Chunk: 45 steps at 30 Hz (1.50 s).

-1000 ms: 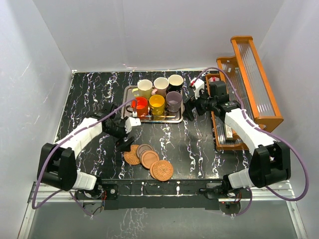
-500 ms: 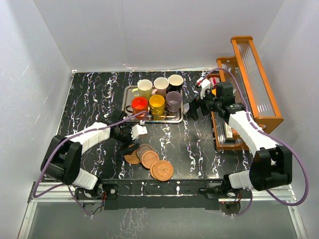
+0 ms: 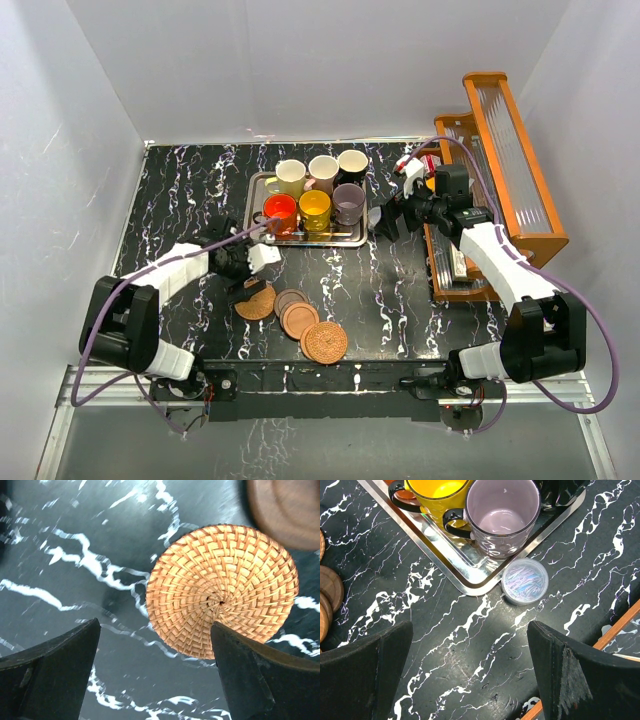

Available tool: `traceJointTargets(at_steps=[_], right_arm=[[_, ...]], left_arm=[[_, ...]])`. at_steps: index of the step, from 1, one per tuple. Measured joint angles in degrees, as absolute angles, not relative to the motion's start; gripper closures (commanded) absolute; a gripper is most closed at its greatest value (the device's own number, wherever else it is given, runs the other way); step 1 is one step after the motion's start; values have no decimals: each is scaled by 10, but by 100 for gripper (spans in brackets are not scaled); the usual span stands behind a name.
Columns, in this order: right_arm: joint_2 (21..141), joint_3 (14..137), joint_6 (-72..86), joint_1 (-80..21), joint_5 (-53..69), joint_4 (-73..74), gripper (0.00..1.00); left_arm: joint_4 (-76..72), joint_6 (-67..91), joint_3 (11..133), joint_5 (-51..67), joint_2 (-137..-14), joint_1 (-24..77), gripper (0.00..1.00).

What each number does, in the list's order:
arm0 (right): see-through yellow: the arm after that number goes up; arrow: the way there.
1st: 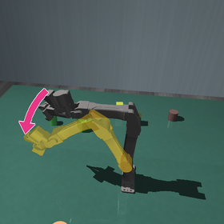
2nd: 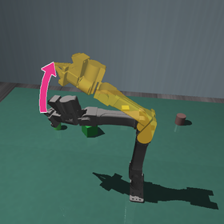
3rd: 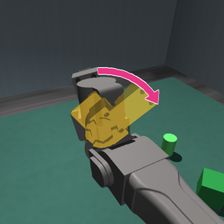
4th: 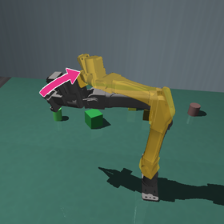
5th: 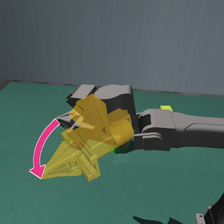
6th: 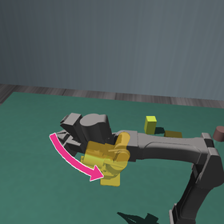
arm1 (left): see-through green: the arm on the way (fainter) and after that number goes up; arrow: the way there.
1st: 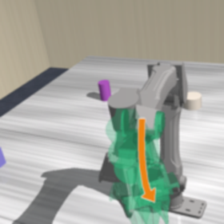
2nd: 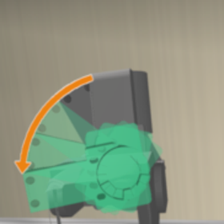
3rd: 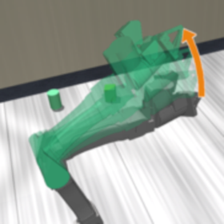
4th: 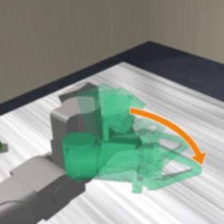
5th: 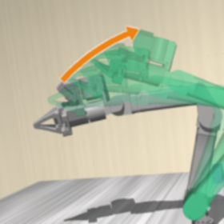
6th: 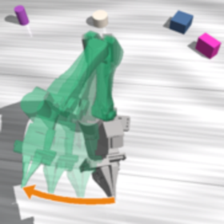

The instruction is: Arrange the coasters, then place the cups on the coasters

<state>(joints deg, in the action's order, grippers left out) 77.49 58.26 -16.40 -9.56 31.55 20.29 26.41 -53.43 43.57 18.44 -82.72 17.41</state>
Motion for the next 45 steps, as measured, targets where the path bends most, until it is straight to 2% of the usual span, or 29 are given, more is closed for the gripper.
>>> traceJointTargets(at_steps=[9,15,22,26,30,37,45], right_arm=[[775,583,-164,-92,316,203,2],[775,583,-164,-92,315,203,2],[775,583,-164,-92,315,203,2],[775,583,-159,-89,314,203,2],[775,583,-149,-81,311,203,2],[776,583,-144,-62,296,203,2],[780,583,-145,-51,280,203,2]], left_arm=[[271,-593,451,146,-833,81,10],[287,-610,469,122,-839,64,7],[361,-556,588,243,-839,69,6],[366,-523,630,299,-839,122,7],[380,-498,648,332,-854,224,9],[397,-477,698,373,-942,373,13],[410,-480,730,383,-1042,474,17]])
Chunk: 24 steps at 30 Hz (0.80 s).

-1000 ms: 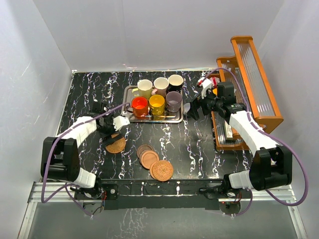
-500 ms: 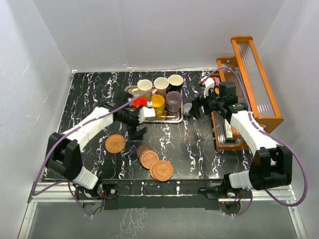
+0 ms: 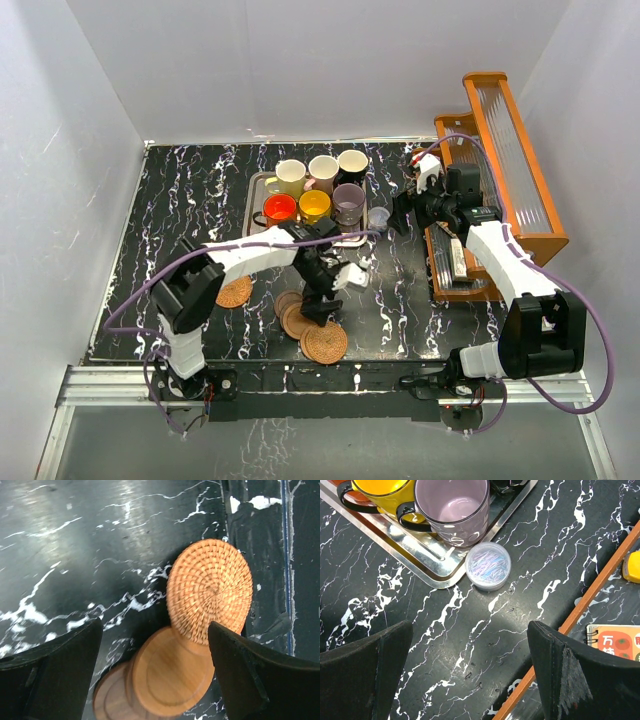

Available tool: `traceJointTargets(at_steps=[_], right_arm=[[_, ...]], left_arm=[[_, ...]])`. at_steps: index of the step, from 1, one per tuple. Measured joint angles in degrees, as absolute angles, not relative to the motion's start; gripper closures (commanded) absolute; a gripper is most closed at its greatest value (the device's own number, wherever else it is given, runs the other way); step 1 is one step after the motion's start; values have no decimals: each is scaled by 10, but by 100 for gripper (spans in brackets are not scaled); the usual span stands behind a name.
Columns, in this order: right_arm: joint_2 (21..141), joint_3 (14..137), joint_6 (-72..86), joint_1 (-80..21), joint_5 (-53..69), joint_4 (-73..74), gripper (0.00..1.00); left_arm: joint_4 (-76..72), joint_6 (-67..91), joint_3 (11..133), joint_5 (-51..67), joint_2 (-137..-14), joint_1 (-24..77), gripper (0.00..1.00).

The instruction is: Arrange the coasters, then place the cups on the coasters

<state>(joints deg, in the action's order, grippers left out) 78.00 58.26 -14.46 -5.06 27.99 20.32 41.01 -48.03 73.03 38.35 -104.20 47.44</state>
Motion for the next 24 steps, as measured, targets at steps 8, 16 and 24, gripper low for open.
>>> traceJointTargets(at_steps=[8,16,24], right_arm=[[781,583,-145,-47,273,203,2],[783,583,-146,-47,273,203,2],[783,583,-147,-47,273,203,2]], left_arm=[[434,-486,752,387,-1101,522,37],[460,-490,778,390,-1137,536,57],[493,-483,806,412,-1154,536,85]])
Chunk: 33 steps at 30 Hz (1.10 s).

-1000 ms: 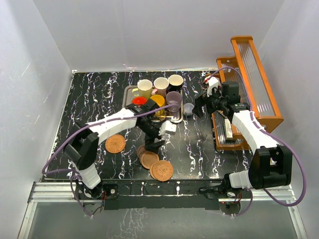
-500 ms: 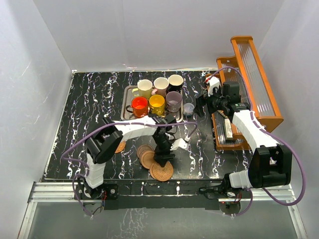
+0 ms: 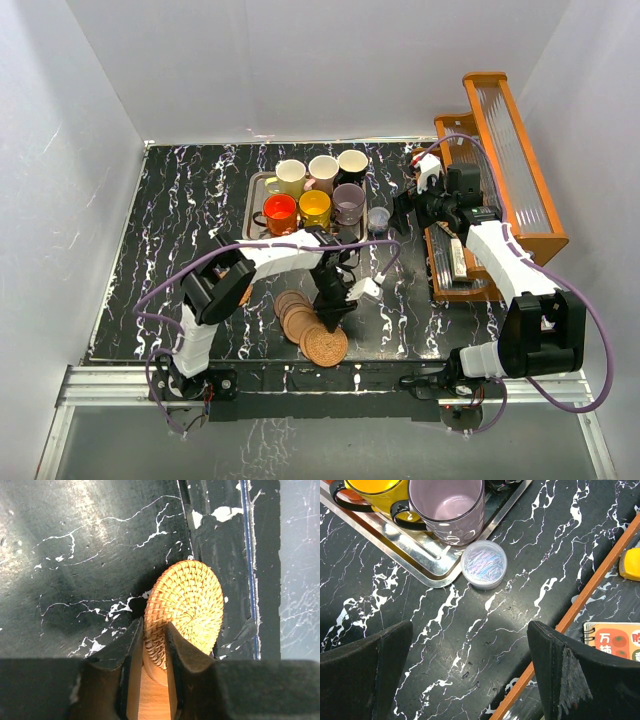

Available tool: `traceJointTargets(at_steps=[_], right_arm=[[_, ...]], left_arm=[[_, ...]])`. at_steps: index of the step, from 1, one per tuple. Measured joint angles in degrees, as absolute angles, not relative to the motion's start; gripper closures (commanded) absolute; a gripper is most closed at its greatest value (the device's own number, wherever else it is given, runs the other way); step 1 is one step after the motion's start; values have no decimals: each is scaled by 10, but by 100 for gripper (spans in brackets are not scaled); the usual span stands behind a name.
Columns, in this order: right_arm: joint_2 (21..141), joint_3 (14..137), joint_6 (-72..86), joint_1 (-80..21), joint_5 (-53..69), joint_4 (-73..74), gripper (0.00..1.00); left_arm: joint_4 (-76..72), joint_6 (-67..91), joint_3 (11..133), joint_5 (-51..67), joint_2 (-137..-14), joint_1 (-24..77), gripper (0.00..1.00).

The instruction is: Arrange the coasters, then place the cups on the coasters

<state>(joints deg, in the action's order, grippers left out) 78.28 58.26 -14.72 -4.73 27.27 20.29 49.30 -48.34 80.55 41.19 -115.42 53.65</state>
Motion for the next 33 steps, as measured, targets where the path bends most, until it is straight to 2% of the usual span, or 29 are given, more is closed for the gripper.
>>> traceJointTargets(at_steps=[7,16,33], right_arm=[[783,583,-149,-47,269,203,2],[783,583,-150,-47,267,203,2],[783,583,-151,-47,264,203,2]], left_arm=[[505,-469,818,418,-1167,536,100],[511,-453,838,408,-1170,529,100],[515,-444,897,444,-1196,422,100]])
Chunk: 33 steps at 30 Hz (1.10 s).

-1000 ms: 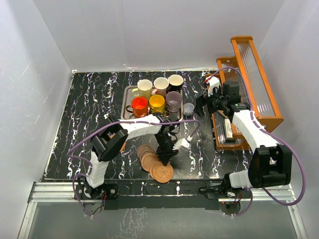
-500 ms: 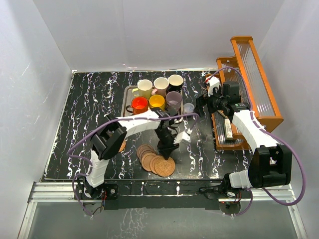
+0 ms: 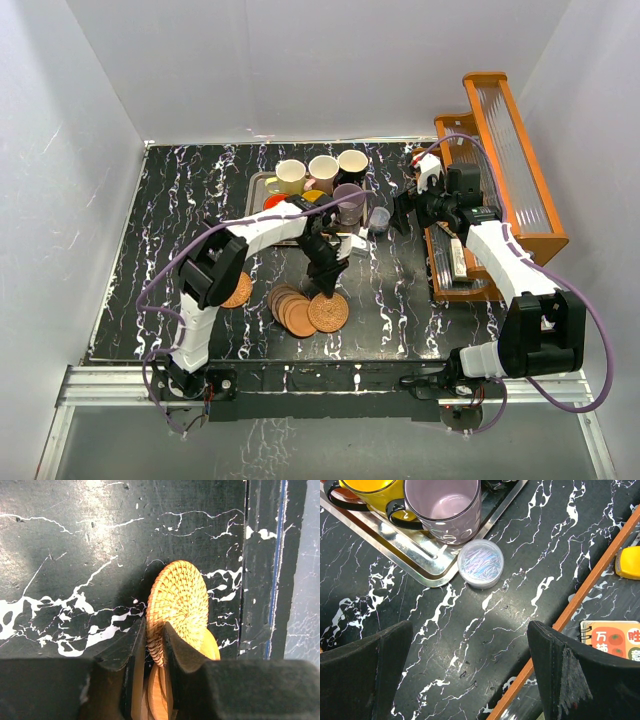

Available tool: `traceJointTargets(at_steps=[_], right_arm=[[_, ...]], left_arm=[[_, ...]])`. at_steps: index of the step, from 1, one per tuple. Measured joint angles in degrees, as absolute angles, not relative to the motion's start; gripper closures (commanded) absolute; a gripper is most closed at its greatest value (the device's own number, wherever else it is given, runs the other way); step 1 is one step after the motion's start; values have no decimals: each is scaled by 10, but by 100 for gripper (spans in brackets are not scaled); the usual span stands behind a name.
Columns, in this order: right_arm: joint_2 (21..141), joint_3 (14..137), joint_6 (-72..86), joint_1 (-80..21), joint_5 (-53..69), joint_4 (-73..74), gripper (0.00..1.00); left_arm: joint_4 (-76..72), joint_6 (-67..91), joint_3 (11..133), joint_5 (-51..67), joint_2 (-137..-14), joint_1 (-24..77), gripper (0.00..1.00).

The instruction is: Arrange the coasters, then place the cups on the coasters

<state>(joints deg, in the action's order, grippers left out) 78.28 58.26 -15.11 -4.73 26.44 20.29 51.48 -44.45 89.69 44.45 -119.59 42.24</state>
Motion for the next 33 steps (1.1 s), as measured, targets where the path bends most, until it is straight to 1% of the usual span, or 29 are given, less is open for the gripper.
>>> traceJointTargets(at_steps=[11,21,33], right_arm=[[785,583,-151,-47,261,203,2],[790,583,-151,-47,258,203,2],[791,583,-152,-47,254,203,2]], left_arm=[[534,-441,922,490,-1197,397,100],[540,-427,923,531,-1188,340,100],[538,-421,904,547,-1088,282,100]])
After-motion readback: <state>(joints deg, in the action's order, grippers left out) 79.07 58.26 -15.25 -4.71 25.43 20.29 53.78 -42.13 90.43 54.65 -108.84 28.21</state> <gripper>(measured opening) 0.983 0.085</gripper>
